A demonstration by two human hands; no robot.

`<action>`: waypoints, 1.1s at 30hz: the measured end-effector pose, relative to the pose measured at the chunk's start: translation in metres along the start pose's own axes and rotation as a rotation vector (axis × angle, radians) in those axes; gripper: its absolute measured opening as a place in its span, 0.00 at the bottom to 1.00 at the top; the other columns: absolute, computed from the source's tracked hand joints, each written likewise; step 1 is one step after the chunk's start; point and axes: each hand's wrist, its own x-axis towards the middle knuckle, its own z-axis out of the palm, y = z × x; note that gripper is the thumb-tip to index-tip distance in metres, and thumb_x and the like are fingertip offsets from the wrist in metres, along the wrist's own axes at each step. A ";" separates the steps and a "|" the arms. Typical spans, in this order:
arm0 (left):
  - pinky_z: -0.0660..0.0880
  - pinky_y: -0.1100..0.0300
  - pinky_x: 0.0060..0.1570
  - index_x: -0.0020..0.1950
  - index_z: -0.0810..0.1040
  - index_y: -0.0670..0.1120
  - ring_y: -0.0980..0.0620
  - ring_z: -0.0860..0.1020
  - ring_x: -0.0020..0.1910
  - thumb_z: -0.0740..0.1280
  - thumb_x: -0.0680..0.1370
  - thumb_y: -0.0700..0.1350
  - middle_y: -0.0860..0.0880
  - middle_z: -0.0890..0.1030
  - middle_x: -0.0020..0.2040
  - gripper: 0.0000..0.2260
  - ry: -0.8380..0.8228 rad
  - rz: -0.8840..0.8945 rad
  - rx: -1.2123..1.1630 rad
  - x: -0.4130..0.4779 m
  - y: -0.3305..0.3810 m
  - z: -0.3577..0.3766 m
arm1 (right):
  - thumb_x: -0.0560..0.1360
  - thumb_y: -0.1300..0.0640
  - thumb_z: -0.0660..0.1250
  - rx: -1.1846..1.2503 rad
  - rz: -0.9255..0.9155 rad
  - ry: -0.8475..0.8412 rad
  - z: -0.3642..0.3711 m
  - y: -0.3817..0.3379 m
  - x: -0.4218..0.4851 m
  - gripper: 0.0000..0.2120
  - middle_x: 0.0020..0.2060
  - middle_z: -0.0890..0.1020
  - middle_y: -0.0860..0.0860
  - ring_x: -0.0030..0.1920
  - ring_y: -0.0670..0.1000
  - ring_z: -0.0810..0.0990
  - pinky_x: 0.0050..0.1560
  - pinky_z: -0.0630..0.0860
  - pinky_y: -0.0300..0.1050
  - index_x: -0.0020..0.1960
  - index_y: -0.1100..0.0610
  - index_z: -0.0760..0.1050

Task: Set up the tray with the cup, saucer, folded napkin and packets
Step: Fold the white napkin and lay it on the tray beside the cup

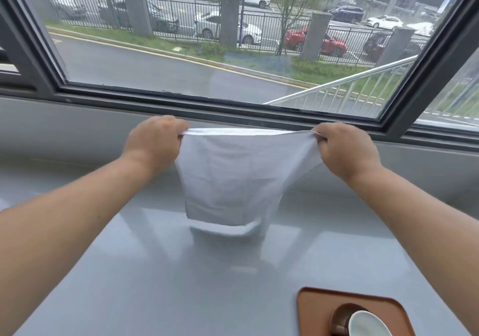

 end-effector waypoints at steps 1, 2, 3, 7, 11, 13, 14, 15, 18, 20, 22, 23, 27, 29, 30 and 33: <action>0.79 0.43 0.52 0.57 0.85 0.50 0.37 0.79 0.54 0.64 0.82 0.43 0.44 0.84 0.52 0.11 0.058 0.021 -0.019 -0.001 0.001 -0.009 | 0.77 0.60 0.62 0.004 -0.011 0.048 -0.006 0.001 -0.002 0.09 0.45 0.86 0.56 0.47 0.64 0.81 0.43 0.77 0.53 0.49 0.56 0.82; 0.78 0.42 0.54 0.60 0.85 0.49 0.36 0.79 0.55 0.63 0.82 0.43 0.43 0.85 0.54 0.13 0.093 0.057 -0.030 -0.005 0.003 -0.016 | 0.77 0.61 0.63 0.005 -0.025 0.080 -0.011 0.002 -0.006 0.09 0.45 0.86 0.56 0.47 0.64 0.81 0.43 0.78 0.53 0.49 0.56 0.82; 0.77 0.42 0.55 0.62 0.85 0.48 0.35 0.79 0.55 0.61 0.82 0.43 0.42 0.85 0.54 0.15 0.106 0.098 -0.029 -0.011 0.005 -0.022 | 0.77 0.61 0.63 0.006 -0.046 0.102 -0.016 0.002 -0.012 0.09 0.44 0.86 0.56 0.47 0.64 0.82 0.43 0.78 0.54 0.50 0.56 0.83; 0.78 0.42 0.51 0.61 0.86 0.46 0.35 0.81 0.49 0.58 0.76 0.43 0.42 0.87 0.52 0.20 0.065 0.160 0.018 -0.058 0.009 -0.029 | 0.75 0.65 0.69 -0.036 -0.134 0.119 -0.022 0.003 -0.057 0.08 0.40 0.85 0.57 0.41 0.65 0.82 0.39 0.78 0.54 0.48 0.57 0.84; 0.80 0.44 0.43 0.58 0.87 0.47 0.38 0.81 0.44 0.60 0.73 0.37 0.46 0.87 0.47 0.21 0.022 0.196 0.128 -0.134 0.008 -0.006 | 0.72 0.66 0.71 -0.067 -0.224 -0.051 0.003 0.003 -0.134 0.09 0.38 0.84 0.55 0.39 0.63 0.82 0.40 0.79 0.54 0.48 0.55 0.85; 0.79 0.46 0.44 0.59 0.87 0.50 0.40 0.81 0.47 0.61 0.74 0.34 0.50 0.87 0.50 0.22 -0.075 0.135 0.174 -0.177 0.007 0.013 | 0.71 0.66 0.69 -0.096 -0.264 -0.162 0.025 0.001 -0.176 0.13 0.39 0.84 0.52 0.41 0.60 0.81 0.42 0.79 0.53 0.51 0.53 0.85; 0.78 0.48 0.48 0.61 0.86 0.52 0.42 0.80 0.51 0.62 0.75 0.32 0.52 0.86 0.54 0.24 -0.145 0.100 0.190 -0.199 0.006 0.023 | 0.71 0.66 0.67 -0.107 -0.275 -0.225 0.037 0.000 -0.197 0.16 0.40 0.84 0.50 0.42 0.58 0.81 0.44 0.79 0.52 0.53 0.51 0.84; 0.77 0.50 0.51 0.64 0.84 0.55 0.44 0.79 0.55 0.62 0.75 0.31 0.54 0.85 0.59 0.26 -0.213 0.079 0.202 -0.223 0.005 0.034 | 0.71 0.66 0.65 -0.107 -0.284 -0.304 0.049 -0.004 -0.219 0.18 0.43 0.83 0.48 0.44 0.57 0.80 0.46 0.78 0.52 0.55 0.49 0.83; 0.73 0.56 0.57 0.70 0.78 0.61 0.50 0.75 0.62 0.56 0.75 0.31 0.59 0.80 0.66 0.33 -0.445 -0.030 0.237 -0.301 0.004 0.068 | 0.71 0.67 0.59 -0.115 -0.327 -0.546 0.084 -0.014 -0.289 0.21 0.46 0.81 0.47 0.48 0.54 0.78 0.49 0.77 0.50 0.56 0.49 0.79; 0.73 0.58 0.57 0.72 0.75 0.64 0.51 0.74 0.64 0.52 0.74 0.31 0.59 0.78 0.68 0.36 -0.641 -0.123 0.253 -0.362 -0.002 0.097 | 0.70 0.68 0.57 -0.094 -0.354 -0.702 0.116 -0.032 -0.341 0.21 0.47 0.81 0.48 0.49 0.55 0.78 0.48 0.77 0.51 0.55 0.50 0.78; 0.73 0.58 0.54 0.69 0.76 0.65 0.50 0.75 0.63 0.51 0.75 0.33 0.58 0.79 0.66 0.34 -0.762 -0.214 0.198 -0.384 -0.014 0.115 | 0.69 0.69 0.56 -0.061 -0.339 -0.772 0.135 -0.038 -0.355 0.21 0.47 0.81 0.49 0.50 0.56 0.79 0.46 0.77 0.51 0.53 0.51 0.78; 0.74 0.58 0.51 0.65 0.78 0.65 0.50 0.77 0.61 0.52 0.75 0.34 0.58 0.80 0.62 0.32 -0.807 -0.242 0.174 -0.387 -0.024 0.122 | 0.69 0.69 0.56 -0.059 -0.342 -0.801 0.147 -0.043 -0.353 0.21 0.47 0.81 0.50 0.50 0.56 0.80 0.45 0.77 0.50 0.53 0.51 0.78; 0.73 0.58 0.43 0.46 0.79 0.58 0.52 0.78 0.48 0.58 0.80 0.44 0.58 0.81 0.46 0.13 -0.876 -0.348 0.087 -0.387 -0.030 0.120 | 0.74 0.65 0.58 -0.044 -0.232 -0.850 0.146 -0.036 -0.347 0.14 0.40 0.78 0.48 0.41 0.55 0.78 0.38 0.73 0.48 0.51 0.51 0.76; 0.74 0.57 0.42 0.44 0.79 0.56 0.53 0.78 0.46 0.61 0.81 0.48 0.58 0.81 0.43 0.10 -0.810 -0.418 0.017 -0.375 -0.034 0.117 | 0.75 0.61 0.59 -0.014 -0.134 -0.804 0.146 -0.029 -0.334 0.08 0.35 0.74 0.47 0.39 0.55 0.75 0.31 0.66 0.46 0.46 0.50 0.74; 0.74 0.57 0.41 0.43 0.80 0.56 0.53 0.78 0.45 0.64 0.81 0.50 0.58 0.81 0.42 0.09 -0.768 -0.458 -0.019 -0.364 -0.036 0.114 | 0.76 0.59 0.60 0.009 -0.094 -0.770 0.145 -0.026 -0.322 0.06 0.35 0.75 0.47 0.39 0.55 0.76 0.31 0.65 0.46 0.44 0.49 0.72; 0.71 0.55 0.36 0.40 0.79 0.49 0.52 0.78 0.40 0.69 0.78 0.52 0.52 0.81 0.39 0.09 -0.669 -0.535 -0.070 -0.309 -0.062 0.125 | 0.77 0.53 0.62 0.046 0.018 -0.692 0.164 -0.024 -0.264 0.04 0.41 0.81 0.49 0.44 0.56 0.79 0.39 0.73 0.47 0.45 0.51 0.75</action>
